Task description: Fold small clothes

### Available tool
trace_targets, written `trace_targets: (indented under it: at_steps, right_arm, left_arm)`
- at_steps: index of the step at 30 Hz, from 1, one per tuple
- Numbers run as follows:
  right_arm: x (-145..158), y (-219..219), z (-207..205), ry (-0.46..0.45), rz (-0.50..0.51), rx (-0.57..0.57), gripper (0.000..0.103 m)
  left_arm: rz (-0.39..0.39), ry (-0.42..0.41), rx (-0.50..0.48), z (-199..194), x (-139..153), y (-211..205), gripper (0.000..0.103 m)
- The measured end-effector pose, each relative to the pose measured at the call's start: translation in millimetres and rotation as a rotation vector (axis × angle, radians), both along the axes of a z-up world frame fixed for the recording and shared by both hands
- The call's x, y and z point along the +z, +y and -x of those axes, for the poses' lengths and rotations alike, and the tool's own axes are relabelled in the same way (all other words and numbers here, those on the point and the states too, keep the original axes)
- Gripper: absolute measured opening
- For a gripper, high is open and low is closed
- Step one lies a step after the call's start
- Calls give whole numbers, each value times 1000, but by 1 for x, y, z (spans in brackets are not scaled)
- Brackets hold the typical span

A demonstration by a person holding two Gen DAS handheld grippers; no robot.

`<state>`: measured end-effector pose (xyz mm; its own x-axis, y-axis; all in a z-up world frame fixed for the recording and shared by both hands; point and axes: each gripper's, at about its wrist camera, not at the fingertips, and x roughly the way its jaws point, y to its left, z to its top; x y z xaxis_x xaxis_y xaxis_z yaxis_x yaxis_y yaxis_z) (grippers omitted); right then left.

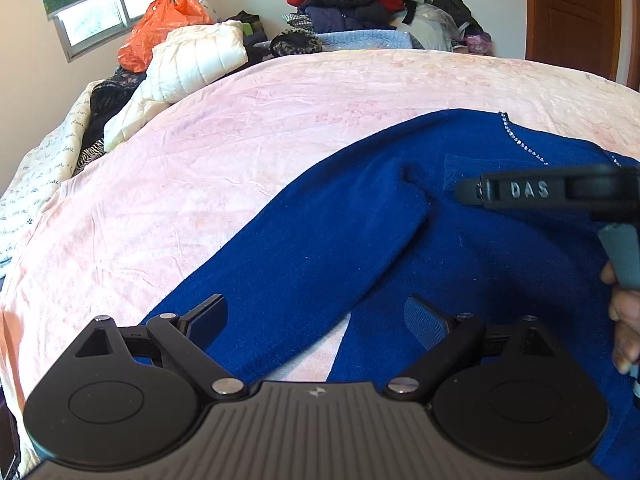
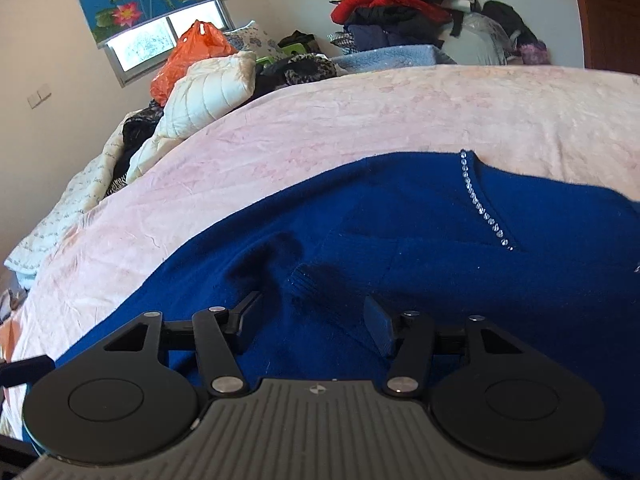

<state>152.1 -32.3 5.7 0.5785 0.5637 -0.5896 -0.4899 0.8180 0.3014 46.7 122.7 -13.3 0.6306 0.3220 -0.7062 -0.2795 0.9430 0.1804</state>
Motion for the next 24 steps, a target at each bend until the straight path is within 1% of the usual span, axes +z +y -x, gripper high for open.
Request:
trace_targets:
  at_steps: [1, 4, 8, 10, 16, 18, 22, 24]
  right_arm:
    - [3, 2, 8, -37, 41, 7, 75]
    - [7, 10, 28, -116, 154, 38, 89]
    - [7, 17, 45, -172, 231, 81, 90]
    - [8, 17, 48, -187, 237, 76, 90]
    - [9, 11, 50, -177, 225, 57, 89]
    - [9, 9, 51, -169, 205, 59, 90]
    - [10, 12, 54, -140, 168, 73, 90]
    - [14, 18, 60, -149, 153, 94, 90]
  left_arm:
    - [12, 6, 2, -1, -1, 1, 96]
    - [51, 18, 7, 0, -4, 4, 96]
    - [62, 30, 10, 1, -4, 4, 96]
    - [48, 31, 7, 3, -4, 2, 96]
    - [30, 11, 32, 18, 1, 10, 96]
    - [23, 7, 74, 28, 2, 22, 96]
    - [74, -16, 186, 54, 2, 62, 96]
    - [37, 0, 250, 64, -2, 81, 96]
